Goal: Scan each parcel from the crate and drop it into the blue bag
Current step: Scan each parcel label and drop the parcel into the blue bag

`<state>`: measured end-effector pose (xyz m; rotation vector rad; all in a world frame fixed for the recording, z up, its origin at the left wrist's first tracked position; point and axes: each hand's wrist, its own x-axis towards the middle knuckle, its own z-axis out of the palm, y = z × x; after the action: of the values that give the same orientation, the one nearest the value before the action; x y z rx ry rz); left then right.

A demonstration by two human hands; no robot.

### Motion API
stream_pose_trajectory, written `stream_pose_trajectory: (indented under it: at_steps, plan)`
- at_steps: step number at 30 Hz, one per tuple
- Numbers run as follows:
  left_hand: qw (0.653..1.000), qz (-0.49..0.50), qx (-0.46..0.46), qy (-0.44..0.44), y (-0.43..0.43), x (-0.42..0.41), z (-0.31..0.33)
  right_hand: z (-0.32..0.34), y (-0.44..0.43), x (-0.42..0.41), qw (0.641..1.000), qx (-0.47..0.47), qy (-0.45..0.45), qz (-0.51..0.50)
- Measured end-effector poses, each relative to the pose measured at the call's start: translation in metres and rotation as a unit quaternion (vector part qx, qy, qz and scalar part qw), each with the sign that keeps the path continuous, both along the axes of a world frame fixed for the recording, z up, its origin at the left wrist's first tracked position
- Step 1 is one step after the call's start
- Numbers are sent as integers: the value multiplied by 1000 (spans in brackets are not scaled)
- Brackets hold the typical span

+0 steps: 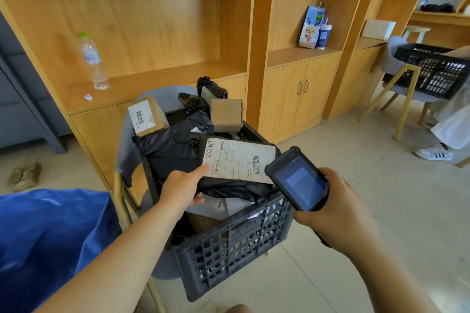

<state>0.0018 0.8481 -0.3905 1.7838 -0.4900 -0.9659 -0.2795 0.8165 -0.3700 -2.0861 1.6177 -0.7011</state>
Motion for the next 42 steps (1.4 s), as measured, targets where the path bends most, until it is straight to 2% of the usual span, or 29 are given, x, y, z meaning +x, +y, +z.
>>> stream_pose_trajectory:
  at_steps: [6,10,15,19,21,23,26,28,33,37,42]
  plan:
    - [993,-75,30,87,4,-12,-3,5,7,-8,1000,8,4,-1]
    - [990,-111,22,83,11,-21,0,8,10,-12,1000,-11,17,-13]
    - [989,-85,-12,118,28,-15,5,11,14,-5,1000,-16,12,-5]
    - [982,-21,-92,161,50,2,11,12,21,10,999,-19,11,24]
    - [982,6,-137,133,63,13,11,12,26,21,999,-14,11,46]
    - [984,39,-166,54,78,24,9,14,30,32,998,-2,18,67]
    - [979,92,-170,-66,105,41,8,18,36,48,994,2,51,99]
    - [971,116,-179,-107,122,52,7,21,41,57,989,-6,85,118]
    - [952,155,-187,-186,156,72,4,31,59,79,966,-28,189,174]
    - [942,188,-179,-212,177,81,3,36,73,94,952,-17,214,217]
    - [934,221,-177,-216,195,90,2,34,83,108,948,-49,220,224]
